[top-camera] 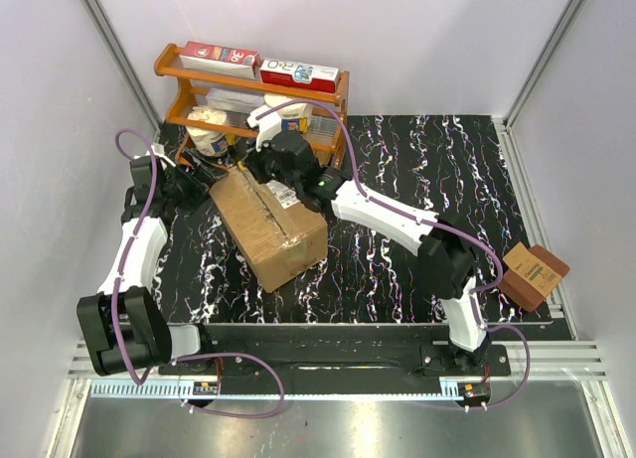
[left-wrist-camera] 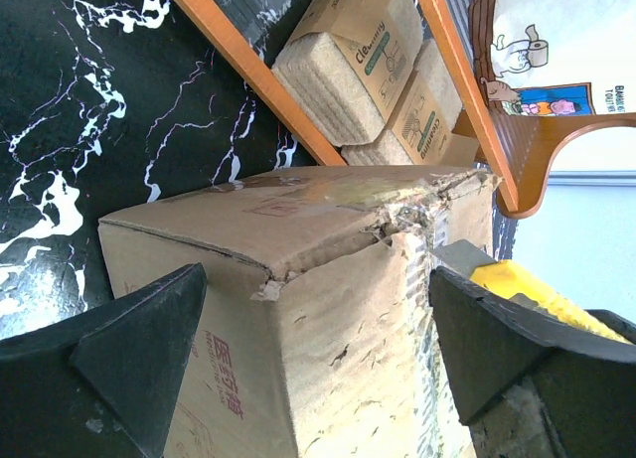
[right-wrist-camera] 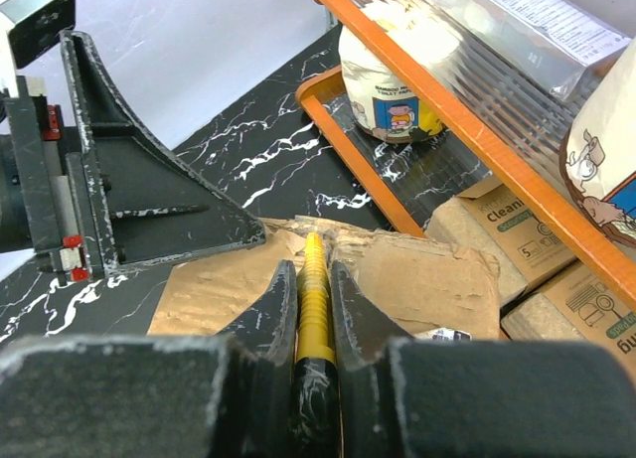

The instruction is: Unpack the express box

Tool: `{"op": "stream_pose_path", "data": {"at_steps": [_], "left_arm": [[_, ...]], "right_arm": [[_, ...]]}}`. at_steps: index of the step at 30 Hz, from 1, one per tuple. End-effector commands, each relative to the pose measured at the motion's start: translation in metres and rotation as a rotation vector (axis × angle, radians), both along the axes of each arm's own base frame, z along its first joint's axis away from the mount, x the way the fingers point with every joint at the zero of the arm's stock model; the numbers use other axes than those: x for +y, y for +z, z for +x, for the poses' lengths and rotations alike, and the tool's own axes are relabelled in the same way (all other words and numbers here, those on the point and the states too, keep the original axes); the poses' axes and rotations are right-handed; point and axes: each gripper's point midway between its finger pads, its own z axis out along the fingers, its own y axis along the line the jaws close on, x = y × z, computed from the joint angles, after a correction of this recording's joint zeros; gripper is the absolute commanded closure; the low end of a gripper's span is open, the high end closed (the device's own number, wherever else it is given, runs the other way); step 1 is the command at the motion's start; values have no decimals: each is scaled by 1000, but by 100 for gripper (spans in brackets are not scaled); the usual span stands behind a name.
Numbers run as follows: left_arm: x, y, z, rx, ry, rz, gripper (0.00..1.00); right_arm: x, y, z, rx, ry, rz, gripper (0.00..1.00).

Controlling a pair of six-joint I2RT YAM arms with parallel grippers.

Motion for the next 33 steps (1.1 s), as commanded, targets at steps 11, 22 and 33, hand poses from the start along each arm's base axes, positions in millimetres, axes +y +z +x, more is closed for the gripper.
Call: {"op": "stream_pose_path", "data": {"at_steps": [11,22,33], "left_arm": [[8,-20,-11,86,27,44,7],[0,-27,-13,140,49,-52,19],[1,-31,-17,162,94,-91,22]], "right_arm": [[0,16,7,-70,-106,6,100],[8,-10,-6,-25,-79,-78,100],[-6,-25,-6,35,-152,-239,100]]}}
